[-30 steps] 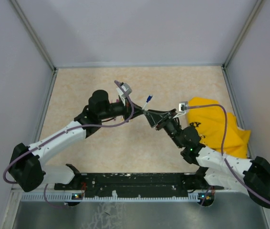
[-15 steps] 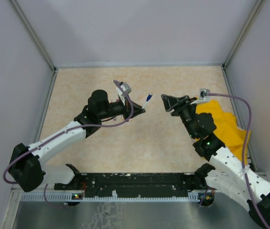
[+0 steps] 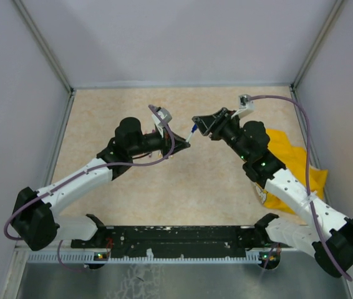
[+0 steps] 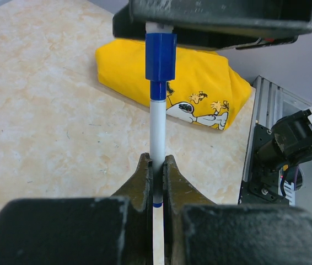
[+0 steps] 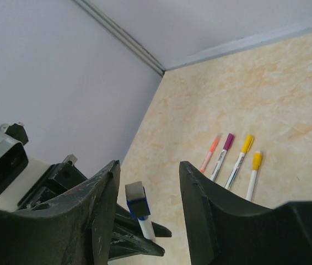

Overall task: Insert the pens into the pen caps
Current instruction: Press the pen cap onto the pen.

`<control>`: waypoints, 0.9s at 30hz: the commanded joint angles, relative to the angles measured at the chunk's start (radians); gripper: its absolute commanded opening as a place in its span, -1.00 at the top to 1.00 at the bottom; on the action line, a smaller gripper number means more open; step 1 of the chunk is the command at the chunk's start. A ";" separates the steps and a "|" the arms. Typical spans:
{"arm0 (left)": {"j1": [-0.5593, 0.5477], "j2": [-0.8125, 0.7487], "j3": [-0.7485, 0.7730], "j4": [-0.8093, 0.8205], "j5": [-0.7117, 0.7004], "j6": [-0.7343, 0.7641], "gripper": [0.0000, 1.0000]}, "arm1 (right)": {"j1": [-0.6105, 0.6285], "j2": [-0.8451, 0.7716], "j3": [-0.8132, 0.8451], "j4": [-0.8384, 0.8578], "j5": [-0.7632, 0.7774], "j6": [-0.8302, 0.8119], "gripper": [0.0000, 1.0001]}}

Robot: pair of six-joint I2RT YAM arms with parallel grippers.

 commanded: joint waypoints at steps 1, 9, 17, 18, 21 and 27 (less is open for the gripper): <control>-0.003 0.000 0.034 0.032 0.021 0.012 1.00 | -0.009 0.018 0.055 0.017 -0.093 0.012 0.10; -0.003 0.004 0.035 0.031 0.022 0.011 1.00 | -0.009 0.029 0.045 0.020 -0.123 0.003 0.50; -0.004 0.009 0.047 0.016 -0.034 -0.015 1.00 | -0.007 0.040 0.055 -0.060 -0.135 -0.040 0.84; -0.004 0.009 0.046 0.023 -0.034 -0.025 1.00 | -0.008 0.037 0.047 -0.065 -0.134 -0.043 0.87; -0.004 0.001 0.048 0.061 -0.028 -0.049 1.00 | -0.008 0.021 0.017 -0.063 -0.146 -0.038 1.00; -0.004 -0.009 0.089 0.101 -0.021 -0.049 1.00 | 0.013 0.006 -0.015 -0.102 -0.214 -0.049 1.00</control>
